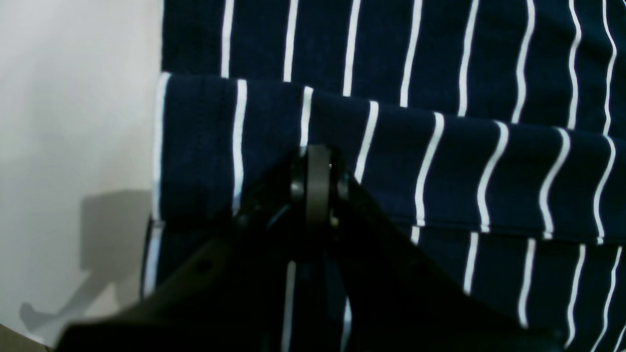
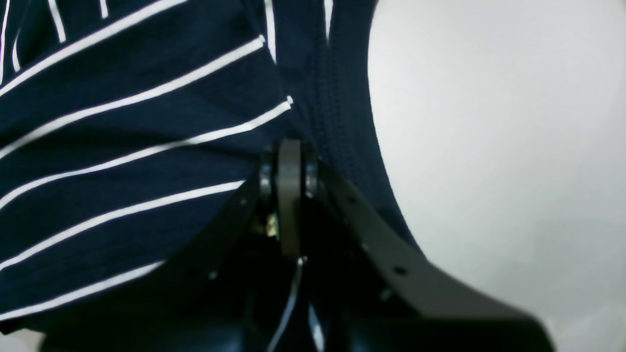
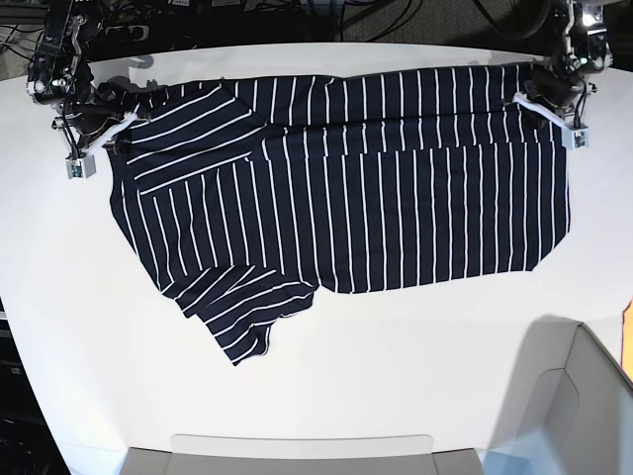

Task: Fold the T-shirt properly
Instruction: 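Drag the folded shirt back toward the robot with both grippers, then release the right gripper and move it to grasp the sleeve hem corner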

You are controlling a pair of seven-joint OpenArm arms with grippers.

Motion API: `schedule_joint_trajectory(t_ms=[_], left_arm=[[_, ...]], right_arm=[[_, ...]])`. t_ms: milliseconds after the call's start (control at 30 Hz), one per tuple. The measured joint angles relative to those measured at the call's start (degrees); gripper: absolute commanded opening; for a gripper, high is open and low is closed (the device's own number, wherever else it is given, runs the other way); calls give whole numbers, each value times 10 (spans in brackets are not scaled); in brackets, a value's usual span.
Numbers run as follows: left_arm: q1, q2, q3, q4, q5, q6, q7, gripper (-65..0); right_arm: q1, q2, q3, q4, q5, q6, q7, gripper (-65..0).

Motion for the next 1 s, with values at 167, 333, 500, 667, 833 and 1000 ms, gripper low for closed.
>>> schedule_joint_trajectory(t_ms=[167,333,500,667,833,1000], left_arm=[[-33,-1,0,-1,10,7,40,-650],[-39,2,-10,35,14,11,87,-650],[-34,12,-62,99,13,11,149,-650],[-39,14,-92,115,16,11,158,-650],[-63,18,-94,121,14,11,158,-650],[-63,18,-94,121,15,11,160,-650]], right_arm=[[0,-1,0,3,-1,0,-1,-650],[-15,-6,1,42,-22,-9,-25,-650],[-22,-31,50,94,-33,-15,-35,-650],[-19,-39,62,133,-25,-13,-36,-650],[7,-48,65,143,-29,-14,-36,-650],[114,-33,28,134,-40,-13,-32,-650]])
